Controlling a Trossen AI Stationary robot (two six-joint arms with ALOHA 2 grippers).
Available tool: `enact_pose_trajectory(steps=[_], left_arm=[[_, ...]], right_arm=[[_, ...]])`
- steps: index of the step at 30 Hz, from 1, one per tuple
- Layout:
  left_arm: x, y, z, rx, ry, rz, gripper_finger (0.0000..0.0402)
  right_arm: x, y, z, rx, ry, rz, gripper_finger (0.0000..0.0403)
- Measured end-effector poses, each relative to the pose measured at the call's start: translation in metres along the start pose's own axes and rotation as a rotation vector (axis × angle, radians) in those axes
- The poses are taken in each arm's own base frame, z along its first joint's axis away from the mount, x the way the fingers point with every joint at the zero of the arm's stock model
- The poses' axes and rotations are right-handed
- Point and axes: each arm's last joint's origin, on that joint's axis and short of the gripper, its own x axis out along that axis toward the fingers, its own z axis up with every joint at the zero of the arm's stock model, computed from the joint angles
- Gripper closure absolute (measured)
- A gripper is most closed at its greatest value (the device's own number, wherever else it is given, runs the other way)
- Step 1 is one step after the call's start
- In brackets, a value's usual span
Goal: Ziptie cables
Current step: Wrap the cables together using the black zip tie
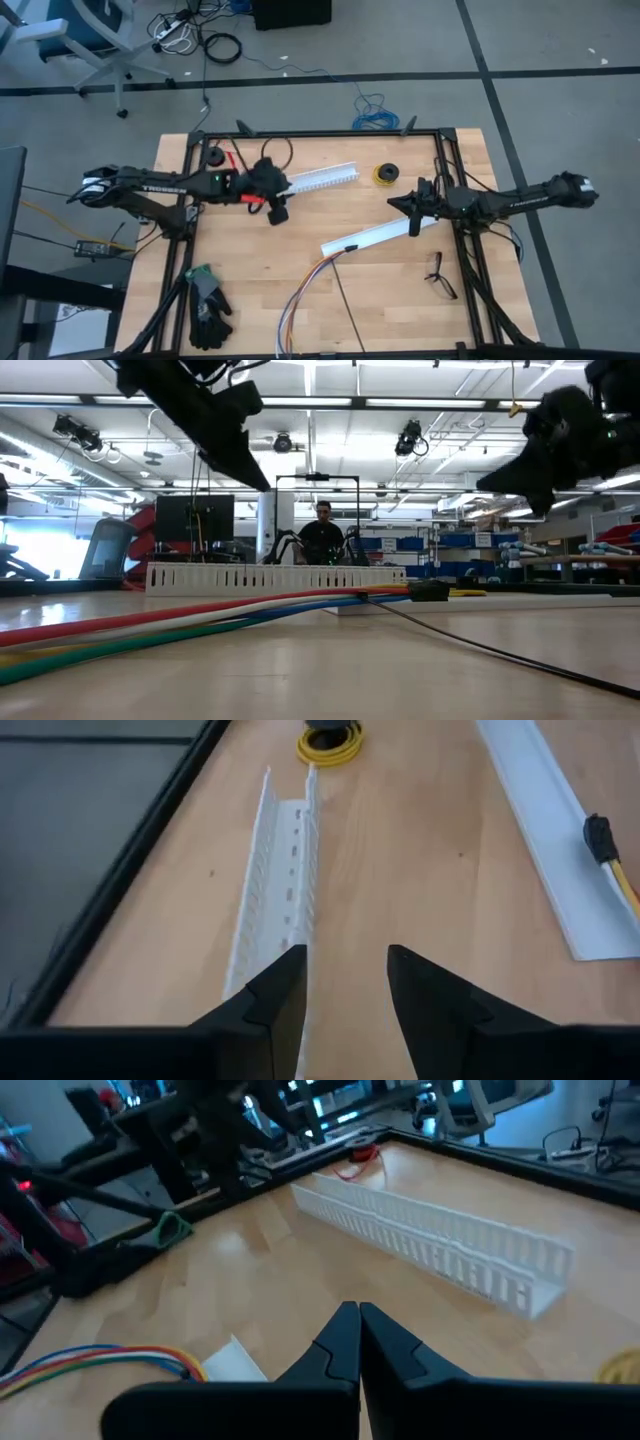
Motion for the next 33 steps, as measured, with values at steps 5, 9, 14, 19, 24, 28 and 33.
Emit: enact_pose_trajectory(steps=[5,9,14,19,24,28,33], left_arm=[[-0.002,-0.027,-0.019,-0.068,-0.012,0.015,0.0251],[-0.002,-0.04,-0.029,-0.148,-0.047,-0.024,0.0251],[-0.001,-0.05,-0.04,-0.25,-0.083,-0.066,0.0251],[0.002,-0.062,-0.048,-0.27,-0.101,-0.11,0.0251],[0.005,-0.077,-0.053,-0.278,-0.111,-0.155,0.0251],[0.006,-0.089,-0.057,-0.298,-0.1,-0.191,0.0251],[0.006,-0.107,-0.065,-0.289,-0.091,-0.23,0.0251]], right_arm=[[0.012,0.029,0.013,-0.091,0.107,-0.021,0.0403],[0.025,0.053,0.018,-0.122,0.23,-0.041,0.0403],[0.044,0.082,0.019,-0.089,0.326,-0.037,0.0403],[0.062,0.101,0.007,-0.032,0.422,-0.017,0.0403],[0.075,0.107,-0.016,0.049,0.572,0.001,0.0403],[0.086,0.109,-0.034,0.144,0.653,0.014,0.0403],[0.104,0.117,-0.049,0.219,0.646,0.103,0.0395]])
